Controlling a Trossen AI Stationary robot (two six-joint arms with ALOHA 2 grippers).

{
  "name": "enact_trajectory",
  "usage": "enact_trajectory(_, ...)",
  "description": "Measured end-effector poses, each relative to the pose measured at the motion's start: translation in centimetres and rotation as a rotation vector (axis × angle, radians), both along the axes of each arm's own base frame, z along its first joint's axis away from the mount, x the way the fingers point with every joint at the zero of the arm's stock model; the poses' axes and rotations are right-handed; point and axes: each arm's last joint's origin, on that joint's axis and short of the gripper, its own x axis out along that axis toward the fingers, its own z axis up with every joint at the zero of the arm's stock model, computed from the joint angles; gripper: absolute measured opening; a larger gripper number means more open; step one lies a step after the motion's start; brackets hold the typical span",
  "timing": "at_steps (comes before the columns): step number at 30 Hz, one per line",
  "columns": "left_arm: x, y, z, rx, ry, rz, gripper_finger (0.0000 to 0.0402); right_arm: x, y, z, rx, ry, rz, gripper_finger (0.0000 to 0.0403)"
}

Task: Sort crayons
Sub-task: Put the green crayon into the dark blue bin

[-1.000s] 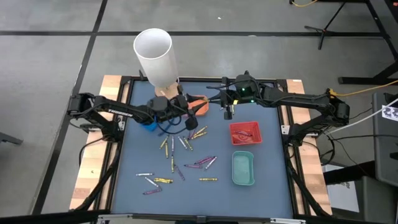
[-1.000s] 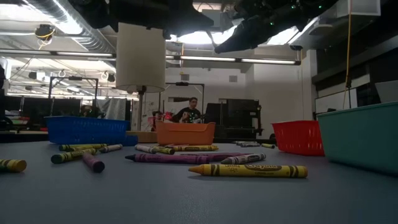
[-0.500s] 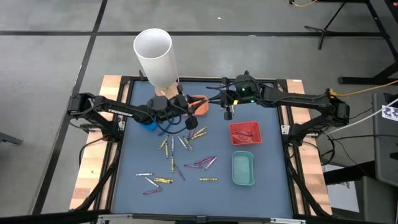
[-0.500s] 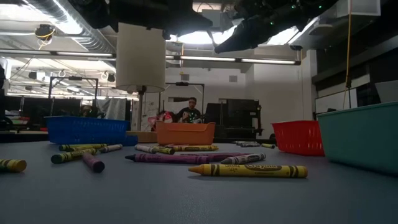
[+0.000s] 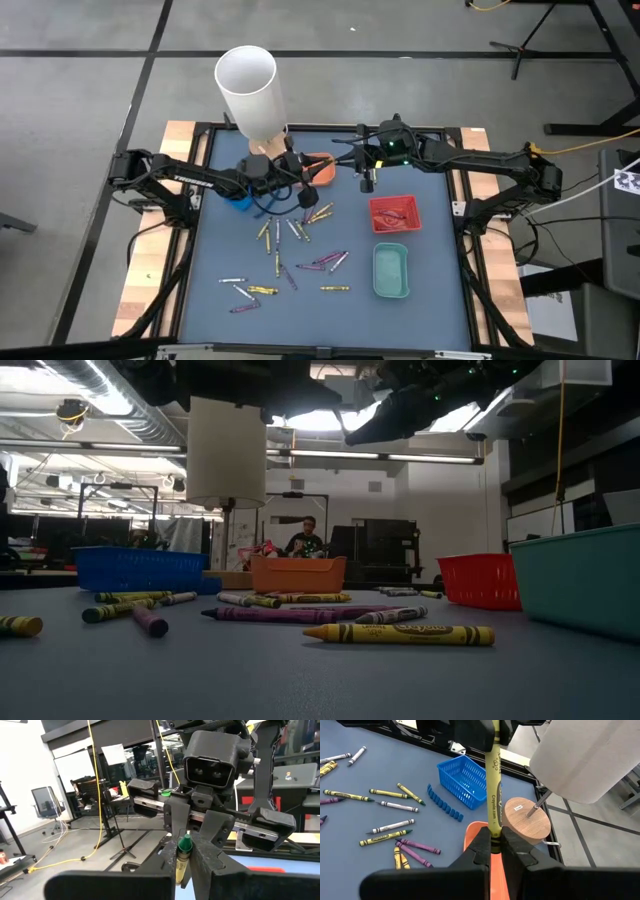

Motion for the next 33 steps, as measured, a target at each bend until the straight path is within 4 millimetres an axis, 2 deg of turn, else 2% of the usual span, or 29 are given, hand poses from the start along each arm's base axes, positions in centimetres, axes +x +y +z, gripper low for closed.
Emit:
enact_trajectory(5,0.0,0.0,0.0,0.000,0.000,0.002,0.0014,0.0,0.0,0.0,0.002,0.003,-0.001,0.0031)
enact_trajectory(12,-0.1,0.1,0.0,-0.005,0.003,0.060,0.0014,-0.2,-0.1,-0.4,0.000,0.050,-0.042,0.0108)
enact_trajectory(16,-0.1,0.3,0.0,-0.010,0.003,0.104,0.0014,-0.4,-0.3,-0.7,-0.026,0.087,-0.114,0.0135)
enact_trajectory(24,-1.0,0.4,-0.5,-0.037,0.135,0.206,0.0014,-0.9,-0.4,-1.5,-0.047,0.200,-0.196,0.0142)
enact_trajectory(33,-4.0,-0.3,-0.3,-0.182,0.295,0.323,0.0014,-1.2,-0.3,-2.0,-0.041,0.258,-0.203,0.0142)
